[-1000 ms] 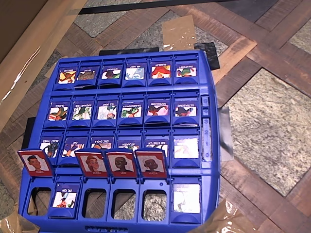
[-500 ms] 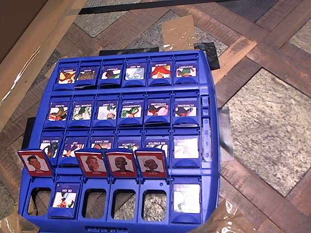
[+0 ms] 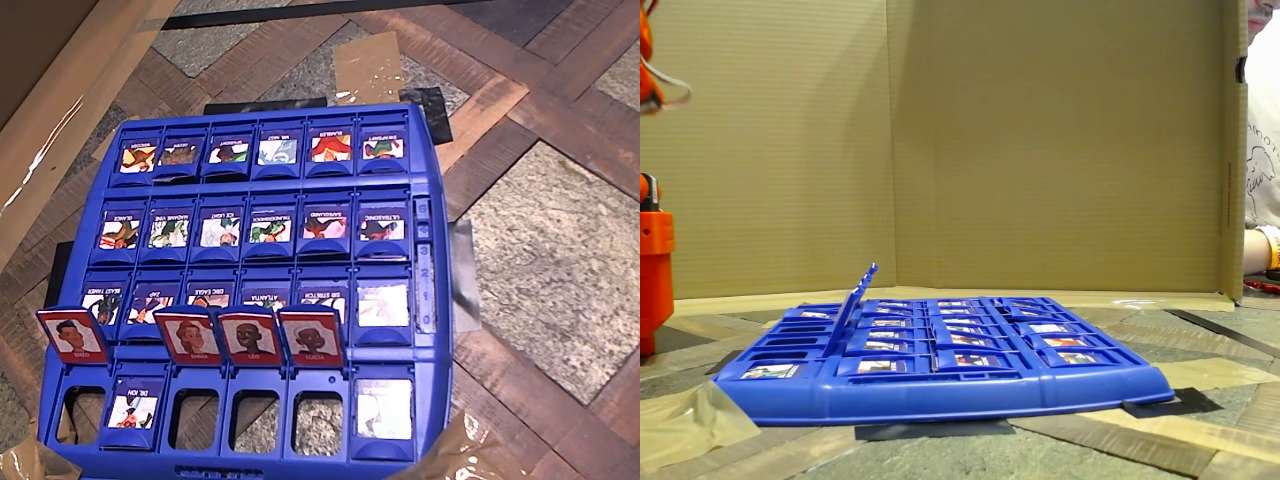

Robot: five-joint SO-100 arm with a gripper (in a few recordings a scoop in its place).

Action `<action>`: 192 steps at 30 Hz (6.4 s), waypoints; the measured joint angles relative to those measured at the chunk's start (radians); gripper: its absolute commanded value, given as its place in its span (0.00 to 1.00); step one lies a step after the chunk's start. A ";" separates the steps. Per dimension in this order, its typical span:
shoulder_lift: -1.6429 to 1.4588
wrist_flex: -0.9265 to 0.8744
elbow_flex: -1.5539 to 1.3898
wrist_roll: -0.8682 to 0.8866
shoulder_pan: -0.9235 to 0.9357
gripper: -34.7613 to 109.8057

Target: Flip A0.

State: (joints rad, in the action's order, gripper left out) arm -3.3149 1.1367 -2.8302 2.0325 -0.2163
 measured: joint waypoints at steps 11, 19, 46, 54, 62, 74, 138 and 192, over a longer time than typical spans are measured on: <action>0.107 -0.902 0.244 -0.457 -0.158 0.24; 0.407 -1.328 0.502 -0.785 -0.167 0.24; 1.355 -1.881 0.881 -1.410 0.002 0.24; 1.448 -1.971 0.888 -1.407 -0.048 0.24; 1.637 -2.046 0.997 -1.404 -0.060 0.24; 1.720 -2.141 1.065 -1.396 -0.126 0.24; 0.308 -2.275 0.333 -1.623 0.017 0.24; 0.011 0.543 -0.299 0.006 0.054 0.24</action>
State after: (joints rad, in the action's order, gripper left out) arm -3.3042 1.6797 -3.1293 2.0387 -0.1626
